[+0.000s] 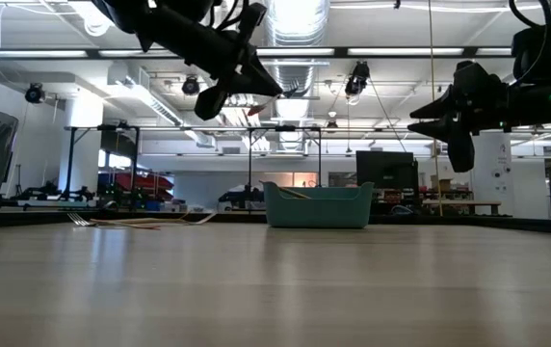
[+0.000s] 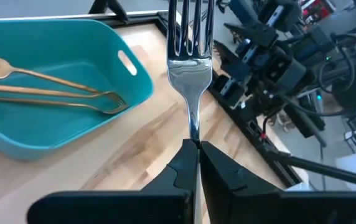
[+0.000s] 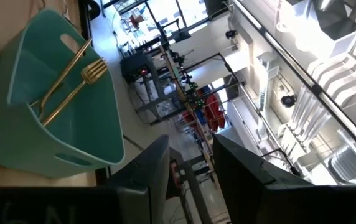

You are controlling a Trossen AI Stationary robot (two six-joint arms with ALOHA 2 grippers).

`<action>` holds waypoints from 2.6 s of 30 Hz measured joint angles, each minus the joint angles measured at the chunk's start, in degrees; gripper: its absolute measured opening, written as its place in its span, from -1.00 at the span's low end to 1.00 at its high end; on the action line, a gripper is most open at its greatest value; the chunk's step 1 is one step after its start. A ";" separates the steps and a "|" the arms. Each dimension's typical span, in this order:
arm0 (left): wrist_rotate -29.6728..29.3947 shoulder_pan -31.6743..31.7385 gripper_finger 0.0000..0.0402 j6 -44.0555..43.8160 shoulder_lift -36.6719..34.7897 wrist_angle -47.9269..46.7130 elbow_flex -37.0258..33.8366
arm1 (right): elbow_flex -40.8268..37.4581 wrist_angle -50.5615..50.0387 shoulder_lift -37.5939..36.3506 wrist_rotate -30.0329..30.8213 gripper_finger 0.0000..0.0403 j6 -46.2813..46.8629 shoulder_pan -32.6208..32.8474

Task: Sort silverware by color (type)
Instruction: Put the orange fork into the white bin

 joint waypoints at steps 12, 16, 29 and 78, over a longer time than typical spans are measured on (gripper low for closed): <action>-1.06 -0.25 -1.00 0.03 0.10 0.10 2.38 | 0.00 0.01 -0.04 -10.03 -0.42 43.30 0.13; -1.77 -0.89 -1.00 1.10 0.10 -0.12 2.40 | 0.00 0.02 -0.04 -10.03 -0.42 64.28 0.13; -7.11 -1.87 -1.00 1.07 0.12 -2.17 2.38 | 0.00 0.50 -0.09 -8.44 -0.42 95.58 0.12; -18.56 0.10 -1.00 0.59 20.53 -16.68 29.15 | 45.25 -54.50 22.36 -0.49 -0.42 119.15 17.30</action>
